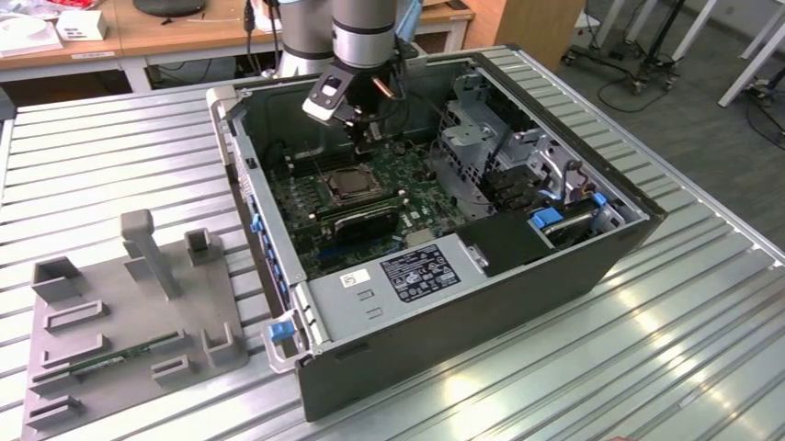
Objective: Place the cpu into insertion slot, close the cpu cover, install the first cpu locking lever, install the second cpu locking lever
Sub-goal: 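Close the cpu cover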
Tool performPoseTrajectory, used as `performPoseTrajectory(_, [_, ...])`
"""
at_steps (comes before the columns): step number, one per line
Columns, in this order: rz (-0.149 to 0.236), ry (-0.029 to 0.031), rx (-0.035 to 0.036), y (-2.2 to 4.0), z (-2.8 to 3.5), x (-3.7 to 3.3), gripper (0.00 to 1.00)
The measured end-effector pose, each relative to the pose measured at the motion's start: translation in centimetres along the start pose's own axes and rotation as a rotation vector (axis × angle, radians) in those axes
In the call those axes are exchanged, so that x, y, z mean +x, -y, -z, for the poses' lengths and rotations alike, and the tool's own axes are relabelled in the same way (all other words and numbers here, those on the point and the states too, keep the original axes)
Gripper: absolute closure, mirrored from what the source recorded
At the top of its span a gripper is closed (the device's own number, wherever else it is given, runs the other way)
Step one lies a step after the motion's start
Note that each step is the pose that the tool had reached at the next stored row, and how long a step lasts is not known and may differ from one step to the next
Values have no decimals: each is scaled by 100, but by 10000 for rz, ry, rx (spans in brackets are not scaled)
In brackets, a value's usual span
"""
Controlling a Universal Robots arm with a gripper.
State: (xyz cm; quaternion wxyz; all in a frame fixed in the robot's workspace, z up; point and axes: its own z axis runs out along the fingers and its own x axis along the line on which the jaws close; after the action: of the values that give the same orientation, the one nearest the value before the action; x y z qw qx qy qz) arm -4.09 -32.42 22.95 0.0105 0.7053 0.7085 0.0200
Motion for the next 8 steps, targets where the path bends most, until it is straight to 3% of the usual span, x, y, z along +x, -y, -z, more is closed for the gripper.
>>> performPoseTrajectory(5, [2, 47, -1, 113, -41, 14, 89])
performPoseTrajectory(8, [3, 59, 1, 118, -41, 17, 89])
